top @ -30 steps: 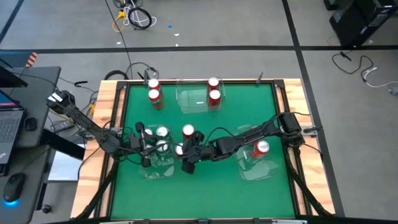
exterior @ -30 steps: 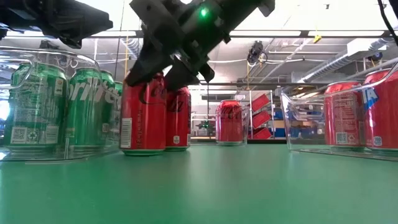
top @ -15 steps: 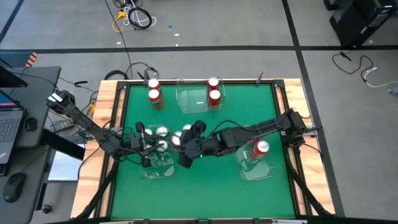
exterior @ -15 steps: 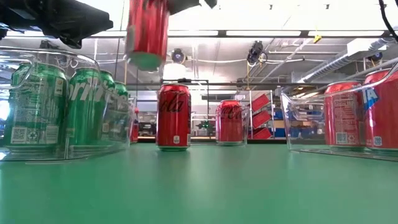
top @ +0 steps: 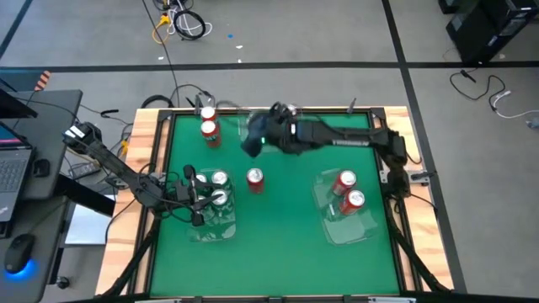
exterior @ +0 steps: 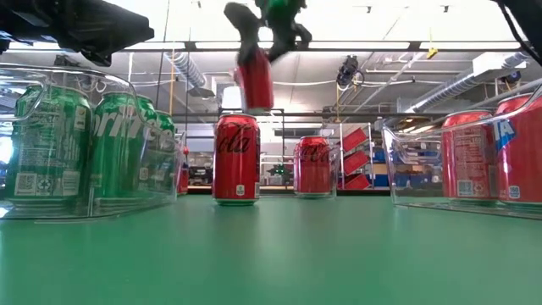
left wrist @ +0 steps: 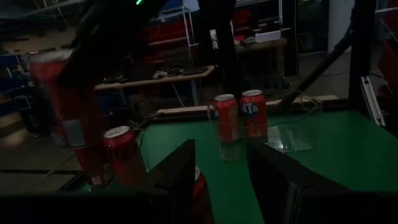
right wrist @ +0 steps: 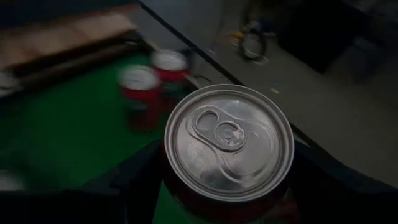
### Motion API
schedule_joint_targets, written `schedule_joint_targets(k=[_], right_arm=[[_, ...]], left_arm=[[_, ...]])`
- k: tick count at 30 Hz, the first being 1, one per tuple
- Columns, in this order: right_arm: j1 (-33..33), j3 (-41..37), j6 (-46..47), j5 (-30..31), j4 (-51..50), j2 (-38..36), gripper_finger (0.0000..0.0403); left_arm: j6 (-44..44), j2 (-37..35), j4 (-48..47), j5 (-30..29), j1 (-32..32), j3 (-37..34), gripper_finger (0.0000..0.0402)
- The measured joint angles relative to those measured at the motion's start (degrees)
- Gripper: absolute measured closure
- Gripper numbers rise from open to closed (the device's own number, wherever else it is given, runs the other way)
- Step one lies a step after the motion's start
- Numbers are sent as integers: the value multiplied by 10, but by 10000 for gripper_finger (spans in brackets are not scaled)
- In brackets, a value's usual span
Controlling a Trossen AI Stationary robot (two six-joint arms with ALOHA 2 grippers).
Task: Sort soda cans
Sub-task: Put the red-black soda can into the top transparent bin
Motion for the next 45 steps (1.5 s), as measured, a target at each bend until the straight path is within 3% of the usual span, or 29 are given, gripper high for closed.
schedule_joint_targets(k=[5, 10, 19, 38, 45], right_arm=[[-72, -55, 3, -35, 30, 0, 120], [-126, -142, 17, -76, 148, 0, 120], [-161, -243, 97, -81, 291, 0, 120], [-163, -303, 114, -66, 331, 3, 120], [-168, -303, 113, -74, 333, 3, 88]], left_arm=[[1, 0, -1, 0, 0, 0, 254], [3, 0, -1, 0, 0, 0, 254], [3, 0, -1, 0, 0, 0, 254], [2, 0, 0, 0, 0, 0, 254], [1, 0, -1, 0, 0, 0, 254]])
